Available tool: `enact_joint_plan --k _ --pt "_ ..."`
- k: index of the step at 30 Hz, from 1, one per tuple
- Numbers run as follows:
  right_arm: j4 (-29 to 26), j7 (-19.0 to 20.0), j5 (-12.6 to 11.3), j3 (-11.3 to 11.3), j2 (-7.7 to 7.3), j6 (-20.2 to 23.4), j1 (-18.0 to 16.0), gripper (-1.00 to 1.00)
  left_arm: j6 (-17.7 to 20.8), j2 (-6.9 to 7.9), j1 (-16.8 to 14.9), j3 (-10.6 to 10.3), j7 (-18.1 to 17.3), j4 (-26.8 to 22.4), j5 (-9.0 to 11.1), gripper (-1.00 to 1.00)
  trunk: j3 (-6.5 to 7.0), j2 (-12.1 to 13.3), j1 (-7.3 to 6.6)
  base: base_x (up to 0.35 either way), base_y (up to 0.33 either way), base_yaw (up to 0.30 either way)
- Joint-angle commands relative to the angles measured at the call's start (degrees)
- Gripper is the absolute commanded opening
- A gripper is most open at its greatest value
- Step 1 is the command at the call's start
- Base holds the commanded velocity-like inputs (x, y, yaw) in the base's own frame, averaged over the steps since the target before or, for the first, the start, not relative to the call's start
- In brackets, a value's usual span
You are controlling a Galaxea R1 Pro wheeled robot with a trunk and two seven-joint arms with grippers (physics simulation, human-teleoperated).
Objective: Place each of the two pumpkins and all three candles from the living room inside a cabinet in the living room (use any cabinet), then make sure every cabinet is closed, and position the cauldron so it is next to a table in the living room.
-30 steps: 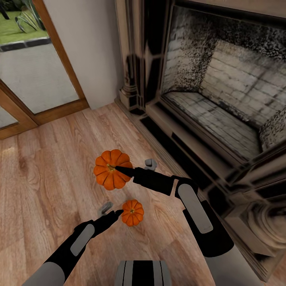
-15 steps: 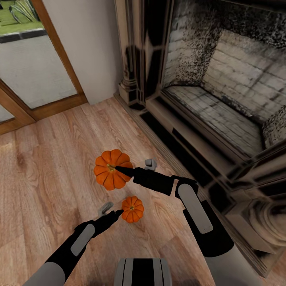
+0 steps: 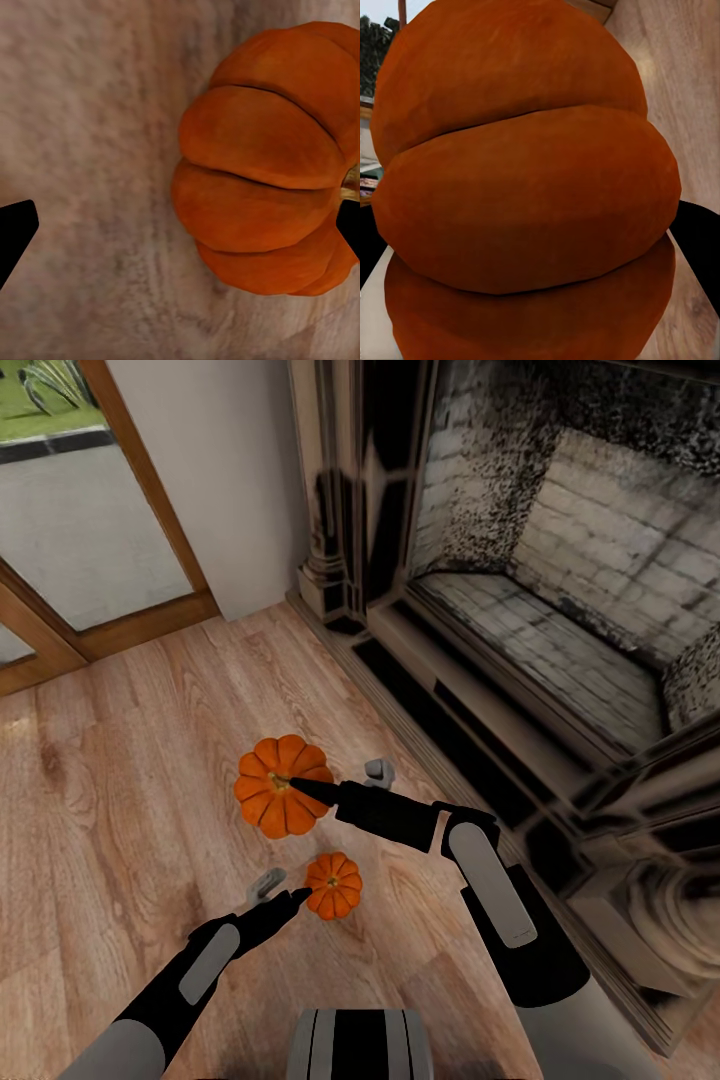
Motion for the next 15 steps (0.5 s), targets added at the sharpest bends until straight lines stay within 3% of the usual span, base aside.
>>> enact_joint_plan --k 1,9,15 --pt "0.0 0.3 0.2 -0.1 0.01 0.2 0.0 -1.00 0.1 0.03 0.0 -0.2 0.0 0.0 0.3 1.00 -0.03 0.0 -0.01 0.000 0.000 0.000" --pt "0.0 0.3 0.2 -0.1 -0.01 0.2 0.0 -1.00 0.0 -0.04 0.0 -0.2 0.0 -0.1 0.3 1.00 -0.03 0.0 -0.01 0.000 -0.001 0.000" --pt "0.0 0.3 0.2 -0.1 -0.01 0.2 0.0 -1.00 0.0 -0.05 0.0 -0.2 0.0 -0.1 0.3 1.00 -0.03 0.0 -0.01 0.000 -0.122 0.000"
